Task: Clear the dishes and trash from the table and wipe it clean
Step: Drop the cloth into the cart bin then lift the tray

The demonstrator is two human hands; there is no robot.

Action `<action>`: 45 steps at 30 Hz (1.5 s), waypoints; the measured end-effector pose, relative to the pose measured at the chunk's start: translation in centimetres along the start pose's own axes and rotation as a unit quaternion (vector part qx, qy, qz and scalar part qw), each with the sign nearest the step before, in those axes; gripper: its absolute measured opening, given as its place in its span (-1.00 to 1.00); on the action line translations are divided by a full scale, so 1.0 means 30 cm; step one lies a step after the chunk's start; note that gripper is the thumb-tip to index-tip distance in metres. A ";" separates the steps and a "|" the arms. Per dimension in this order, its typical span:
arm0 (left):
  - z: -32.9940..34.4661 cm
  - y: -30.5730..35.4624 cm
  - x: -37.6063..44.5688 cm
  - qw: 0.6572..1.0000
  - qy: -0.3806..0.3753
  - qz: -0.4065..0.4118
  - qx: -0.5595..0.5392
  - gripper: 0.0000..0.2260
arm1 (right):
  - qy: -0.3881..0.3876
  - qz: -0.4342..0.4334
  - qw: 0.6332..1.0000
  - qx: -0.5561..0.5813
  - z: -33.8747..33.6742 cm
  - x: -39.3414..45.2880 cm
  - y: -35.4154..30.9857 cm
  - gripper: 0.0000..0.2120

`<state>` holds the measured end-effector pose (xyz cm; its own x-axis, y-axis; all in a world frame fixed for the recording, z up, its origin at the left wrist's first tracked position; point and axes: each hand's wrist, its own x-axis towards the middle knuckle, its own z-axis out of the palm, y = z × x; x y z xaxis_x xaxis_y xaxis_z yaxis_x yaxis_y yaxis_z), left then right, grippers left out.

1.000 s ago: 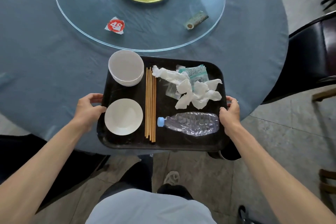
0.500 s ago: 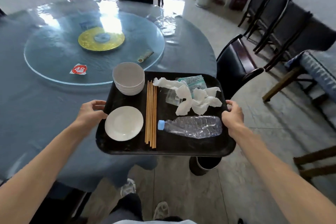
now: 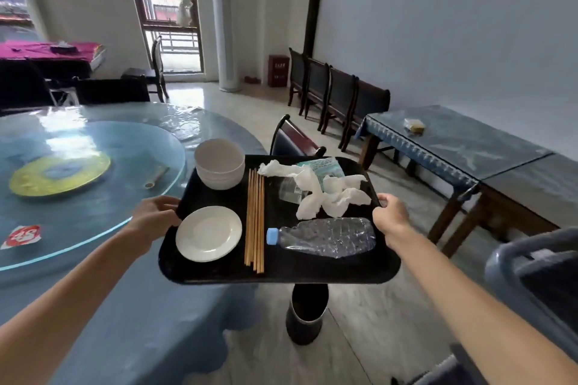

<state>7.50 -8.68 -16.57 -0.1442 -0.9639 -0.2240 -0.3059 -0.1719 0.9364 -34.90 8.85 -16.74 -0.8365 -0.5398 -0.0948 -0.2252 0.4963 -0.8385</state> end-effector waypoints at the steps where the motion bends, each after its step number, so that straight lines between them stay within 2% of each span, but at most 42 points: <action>1: 0.019 0.029 -0.010 1.000 -0.014 0.006 0.005 -0.65 | 0.013 0.007 1.000 0.000 -0.047 -0.020 0.005 -0.55; 8: 0.177 0.167 -0.053 0.991 -0.113 0.054 0.042 -0.68 | 0.106 0.051 0.993 -0.003 -0.368 -0.174 0.076 -0.57; 13: 0.384 0.223 -0.010 0.974 -0.185 0.097 0.089 -0.67 | 0.175 0.080 0.981 -0.001 -0.603 -0.300 0.193 -0.54; 16: 0.568 0.248 0.002 0.958 -0.235 0.115 0.122 -0.68 | 0.220 0.099 0.970 0.001 -0.749 -0.373 0.271 -0.65; 21: 0.897 0.334 -0.154 0.935 -0.305 0.138 0.117 -0.67 | 0.278 0.152 0.948 0.016 -0.990 -0.457 0.434 -0.50; 32: 1.672 0.491 -0.535 0.900 -0.398 0.148 0.104 -0.65 | 0.384 0.225 0.894 0.039 -1.496 -0.454 0.844 -0.53; 39: 2.092 0.509 -0.668 0.883 -0.427 0.144 0.128 -0.62 | 0.450 0.251 0.854 0.071 -1.705 -0.406 1.028 -0.60; 45: 2.435 0.510 -0.660 0.844 -0.473 0.175 0.181 -0.67 | 0.496 0.291 0.812 0.099 -1.767 -0.298 1.199 -0.56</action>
<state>-63.08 22.65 -17.55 -0.9203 -0.3192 -0.2262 -0.3312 0.3275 0.8849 -62.00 67.56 -17.60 -0.7847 0.6102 -0.1092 0.3556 0.2988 -0.8856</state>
